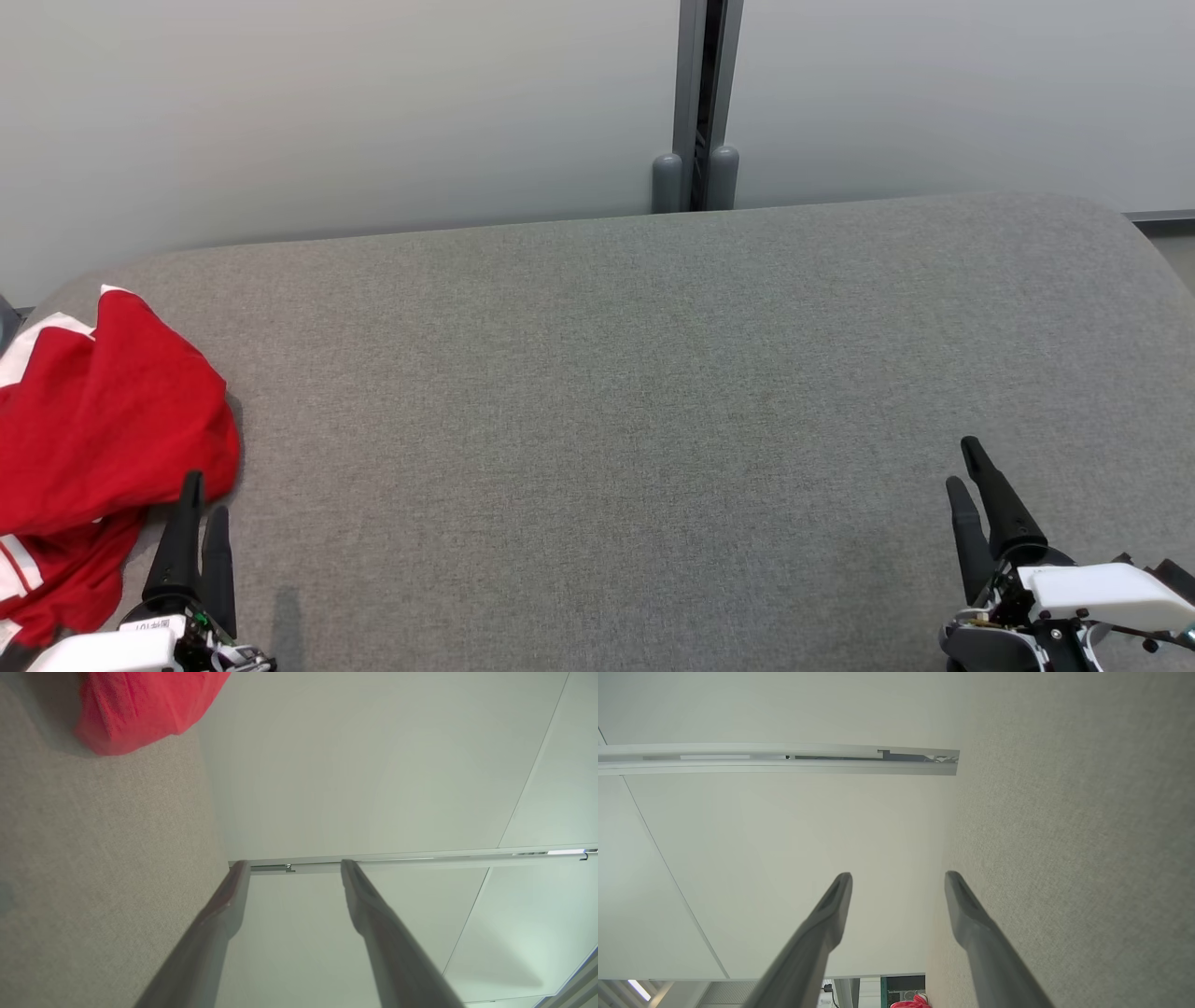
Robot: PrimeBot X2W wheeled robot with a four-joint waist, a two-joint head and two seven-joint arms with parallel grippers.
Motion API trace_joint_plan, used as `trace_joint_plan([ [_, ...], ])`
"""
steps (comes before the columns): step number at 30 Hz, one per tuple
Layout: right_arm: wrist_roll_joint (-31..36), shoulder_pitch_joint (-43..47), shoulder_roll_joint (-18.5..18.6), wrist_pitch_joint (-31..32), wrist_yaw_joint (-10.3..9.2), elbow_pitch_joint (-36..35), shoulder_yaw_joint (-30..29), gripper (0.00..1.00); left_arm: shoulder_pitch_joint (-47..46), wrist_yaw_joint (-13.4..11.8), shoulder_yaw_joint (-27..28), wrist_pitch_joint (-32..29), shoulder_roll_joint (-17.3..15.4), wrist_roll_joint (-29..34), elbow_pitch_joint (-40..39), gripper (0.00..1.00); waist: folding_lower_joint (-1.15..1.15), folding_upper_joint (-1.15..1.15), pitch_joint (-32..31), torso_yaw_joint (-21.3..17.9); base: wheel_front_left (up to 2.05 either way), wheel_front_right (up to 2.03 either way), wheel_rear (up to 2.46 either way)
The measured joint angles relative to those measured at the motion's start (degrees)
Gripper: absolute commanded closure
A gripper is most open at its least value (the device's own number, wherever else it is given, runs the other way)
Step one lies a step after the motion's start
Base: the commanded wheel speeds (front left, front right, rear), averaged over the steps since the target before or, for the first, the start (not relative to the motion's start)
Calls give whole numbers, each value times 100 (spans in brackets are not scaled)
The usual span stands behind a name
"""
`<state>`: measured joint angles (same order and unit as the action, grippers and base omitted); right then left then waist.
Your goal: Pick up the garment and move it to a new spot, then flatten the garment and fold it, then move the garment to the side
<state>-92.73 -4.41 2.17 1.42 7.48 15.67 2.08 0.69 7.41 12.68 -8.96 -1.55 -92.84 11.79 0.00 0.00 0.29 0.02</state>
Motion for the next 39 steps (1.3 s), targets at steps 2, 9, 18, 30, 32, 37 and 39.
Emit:
trace_joint_plan([
  [2, 48, -10, 9, -48, 0, -21, -5, 0, -34, 0, -56, 68, -2, 11, -1, 0, 0, 0, 1, 1, 0, 0, 0],
  [9, 502, -98, 121, -208, 0, -108, -11, 0, -226, 0, -225, 304, -26, 305, -15, 0, 0, 0, 2, 7, 0, 0, 0],
  [18, 1583, -186, 242, -365, 0, -338, -47, 0, -417, -36, -358, 538, -77, 1238, -108, 0, 0, 0, 2, 9, 0, 0, 0],
  [30, 3808, -287, 441, -549, 0, -757, -9, 0, -593, -308, -918, 877, -315, 3183, -403, 0, 0, 0, -11, 15, 0, 0, 0],
  [32, 4073, -296, 437, -552, 0, -794, 2, 0, -613, -354, -988, 910, -352, 3405, -425, 0, 0, 0, -13, 17, 0, 0, 0],
  [37, 4567, -298, 436, -583, 0, -837, 3, 0, -679, -435, -1144, 1029, -432, 3878, -465, 0, 0, 0, -14, 18, 0, 0, 0],
  [39, 4753, -299, 439, -600, 0, -845, 4, 0, -692, -456, -1203, 1081, -468, 4063, -464, 0, 0, 0, -14, 18, 0, 0, 0],
])
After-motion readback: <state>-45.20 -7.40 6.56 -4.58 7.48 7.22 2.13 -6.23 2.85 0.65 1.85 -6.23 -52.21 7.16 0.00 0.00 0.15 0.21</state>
